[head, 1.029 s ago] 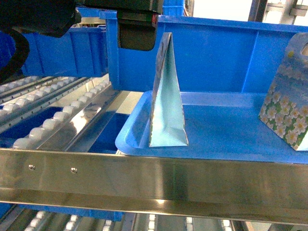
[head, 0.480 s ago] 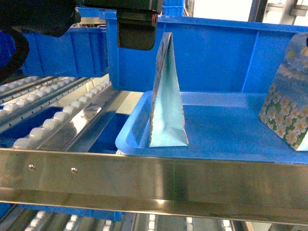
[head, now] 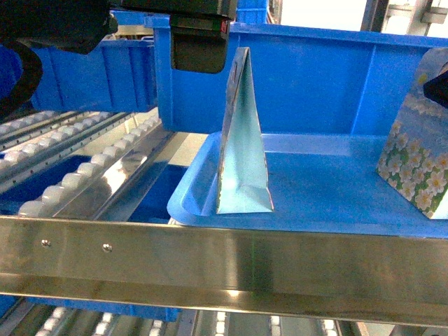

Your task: Move flower gift bag to table near conveyor

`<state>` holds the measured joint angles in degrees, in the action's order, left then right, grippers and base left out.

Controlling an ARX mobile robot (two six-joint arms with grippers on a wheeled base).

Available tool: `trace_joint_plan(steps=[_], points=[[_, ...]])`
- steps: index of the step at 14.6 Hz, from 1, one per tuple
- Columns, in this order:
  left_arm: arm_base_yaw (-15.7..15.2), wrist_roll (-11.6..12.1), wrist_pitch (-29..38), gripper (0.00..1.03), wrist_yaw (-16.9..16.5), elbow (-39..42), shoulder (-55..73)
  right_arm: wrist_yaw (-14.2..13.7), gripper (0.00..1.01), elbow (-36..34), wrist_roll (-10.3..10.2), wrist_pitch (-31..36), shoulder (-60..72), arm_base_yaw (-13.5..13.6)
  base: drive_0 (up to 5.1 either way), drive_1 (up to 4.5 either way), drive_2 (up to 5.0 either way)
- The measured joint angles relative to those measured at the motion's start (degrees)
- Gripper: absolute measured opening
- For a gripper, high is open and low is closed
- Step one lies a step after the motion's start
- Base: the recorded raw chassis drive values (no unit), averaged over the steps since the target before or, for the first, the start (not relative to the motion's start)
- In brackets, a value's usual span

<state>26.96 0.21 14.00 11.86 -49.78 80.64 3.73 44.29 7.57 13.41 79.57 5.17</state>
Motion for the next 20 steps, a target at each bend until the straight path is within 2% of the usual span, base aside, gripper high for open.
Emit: trace_joint_plan(steps=[3, 8, 16, 17, 20], points=[[0.0, 0.0, 0.0, 0.98, 0.0, 0.0, 0.0, 1.0, 0.98, 0.3, -0.5, -1.5, 2.2, 0.0, 0.0, 0.00, 0.0], [0.0, 0.0, 0.0, 0.98, 0.0, 0.0, 0.0, 0.7, 0.97, 0.3, -0.7, 0.1, 2.5, -0.3, 0.0, 0.00, 0.0], [0.0, 0.0, 0.0, 0.98, 0.0, 0.0, 0.0, 0.6, 0.07, 0.3, -0.7, 0.1, 2.5, -0.3, 0.0, 0.00, 0.0], [0.0, 0.0, 0.0, 0.98, 0.0, 0.0, 0.0, 0.8, 0.02, 0.3, -0.7, 0.1, 2.5, -0.3, 0.0, 0.00, 0.0], [0.0, 0.0, 0.0, 0.98, 0.0, 0.0, 0.0, 3.2, 0.02, 0.4, -1.9, -1.2, 0.7, -0.4, 0.0, 0.00, 0.0]])
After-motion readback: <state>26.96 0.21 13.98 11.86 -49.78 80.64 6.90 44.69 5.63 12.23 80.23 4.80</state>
